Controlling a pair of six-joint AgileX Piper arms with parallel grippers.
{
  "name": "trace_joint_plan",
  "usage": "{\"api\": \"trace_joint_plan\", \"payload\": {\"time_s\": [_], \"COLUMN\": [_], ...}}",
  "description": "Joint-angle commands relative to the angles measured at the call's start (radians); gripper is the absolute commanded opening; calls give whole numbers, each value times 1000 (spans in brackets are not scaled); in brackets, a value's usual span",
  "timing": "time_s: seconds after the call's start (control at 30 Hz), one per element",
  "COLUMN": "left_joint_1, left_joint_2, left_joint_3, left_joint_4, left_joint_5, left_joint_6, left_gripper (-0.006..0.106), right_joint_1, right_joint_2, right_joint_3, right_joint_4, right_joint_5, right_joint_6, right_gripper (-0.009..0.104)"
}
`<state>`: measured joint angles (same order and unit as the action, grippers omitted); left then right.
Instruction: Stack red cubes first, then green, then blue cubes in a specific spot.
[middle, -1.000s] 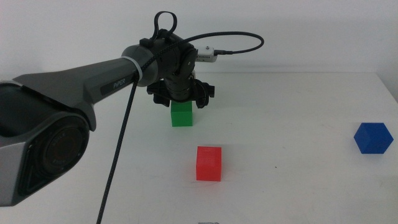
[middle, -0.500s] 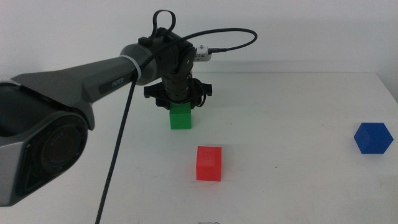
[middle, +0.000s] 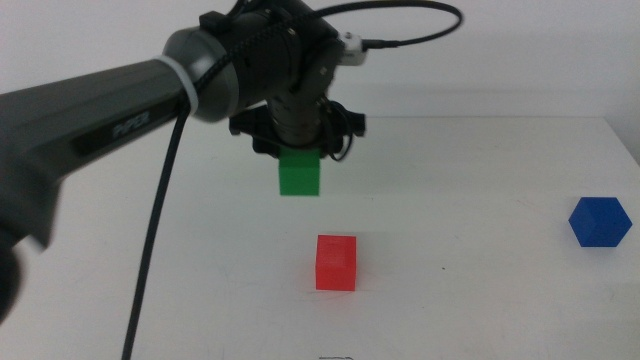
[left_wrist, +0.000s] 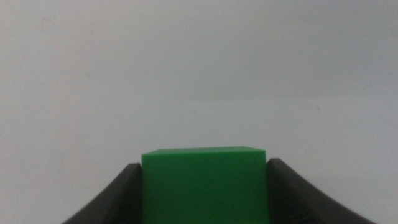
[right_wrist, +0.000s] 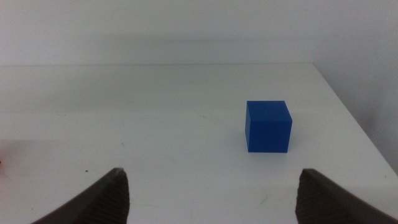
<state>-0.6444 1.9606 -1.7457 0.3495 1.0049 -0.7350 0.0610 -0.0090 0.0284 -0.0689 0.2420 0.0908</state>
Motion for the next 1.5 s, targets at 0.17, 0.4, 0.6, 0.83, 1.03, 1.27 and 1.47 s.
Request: {"api": "trace_joint_plan", "payload": {"time_s": [0.17,0.4,0.6,0.83,1.03,1.27,1.47], "left_joint_1": [-131,-162,-162,-162,-161,-161,-161], "left_joint_2": [-134,-111,-80,-73,-43,-20,-19], "left_joint_3": [52,52,52,52,52,52,52], "left_joint_4": [57,20,-35,-24,-2,-20,-18], "left_joint_5": [-25,-22,-12,28,25,12,37], "left_joint_6": [-115,-143,-99,-96,-96,-96,-94], "left_gripper": [-1,-1,-1,-1,-1,-1,-1], "right_joint_1": [-6,-6,-6,-6,-6,-6,-6], "right_joint_2": [-22,-22,-22,-22,-22,-22,-22], "right_joint_3": [-17,-17,-17,-17,-17,-17,-17], "right_joint_4": [-12,-12,-12,-12,-12,-12,-12], "right_joint_5": [-71,-71,-70,-70,-71,-70,-70], "right_joint_6": [-8,-8,-8,-8,-8,-8,-8], "right_gripper": [91,91,91,91,91,91,91]}}
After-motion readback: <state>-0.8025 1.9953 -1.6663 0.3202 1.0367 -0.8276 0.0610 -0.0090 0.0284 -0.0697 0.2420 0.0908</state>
